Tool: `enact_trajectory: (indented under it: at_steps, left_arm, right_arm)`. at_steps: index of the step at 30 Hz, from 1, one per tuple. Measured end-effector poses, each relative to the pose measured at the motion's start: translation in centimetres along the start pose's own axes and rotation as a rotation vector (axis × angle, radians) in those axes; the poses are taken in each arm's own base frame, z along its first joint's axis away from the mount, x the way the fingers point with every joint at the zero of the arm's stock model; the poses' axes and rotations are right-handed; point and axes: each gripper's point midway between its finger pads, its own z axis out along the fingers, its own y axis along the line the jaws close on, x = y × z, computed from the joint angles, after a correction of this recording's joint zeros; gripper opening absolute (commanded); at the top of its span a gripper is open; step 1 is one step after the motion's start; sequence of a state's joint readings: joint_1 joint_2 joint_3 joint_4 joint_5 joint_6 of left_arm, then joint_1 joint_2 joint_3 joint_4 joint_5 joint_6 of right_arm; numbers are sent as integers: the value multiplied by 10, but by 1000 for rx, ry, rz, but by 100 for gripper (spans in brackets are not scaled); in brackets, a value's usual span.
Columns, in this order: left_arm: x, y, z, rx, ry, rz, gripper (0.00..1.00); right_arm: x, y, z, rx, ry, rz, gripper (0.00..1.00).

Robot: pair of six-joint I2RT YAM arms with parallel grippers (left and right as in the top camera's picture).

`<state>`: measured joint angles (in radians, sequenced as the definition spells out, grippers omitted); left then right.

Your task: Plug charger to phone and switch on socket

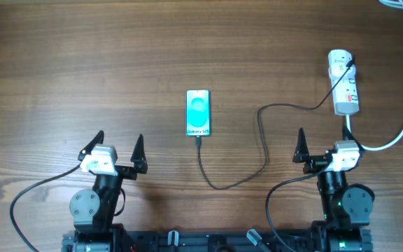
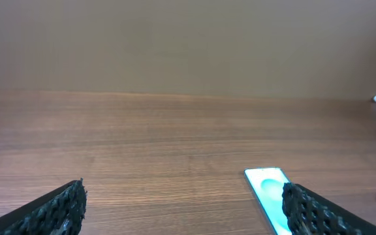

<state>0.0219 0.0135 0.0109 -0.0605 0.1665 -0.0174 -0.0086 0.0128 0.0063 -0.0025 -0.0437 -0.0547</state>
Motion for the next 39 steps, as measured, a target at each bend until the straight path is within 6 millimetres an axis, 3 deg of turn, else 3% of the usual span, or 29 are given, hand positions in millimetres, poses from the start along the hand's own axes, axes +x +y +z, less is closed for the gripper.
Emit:
enact_trajectory:
  at_steps: [39]
  left_arm:
    - [0, 7, 0, -38, 0, 24, 100]
  right_arm:
    - [0, 0, 0, 0, 0, -7, 100]
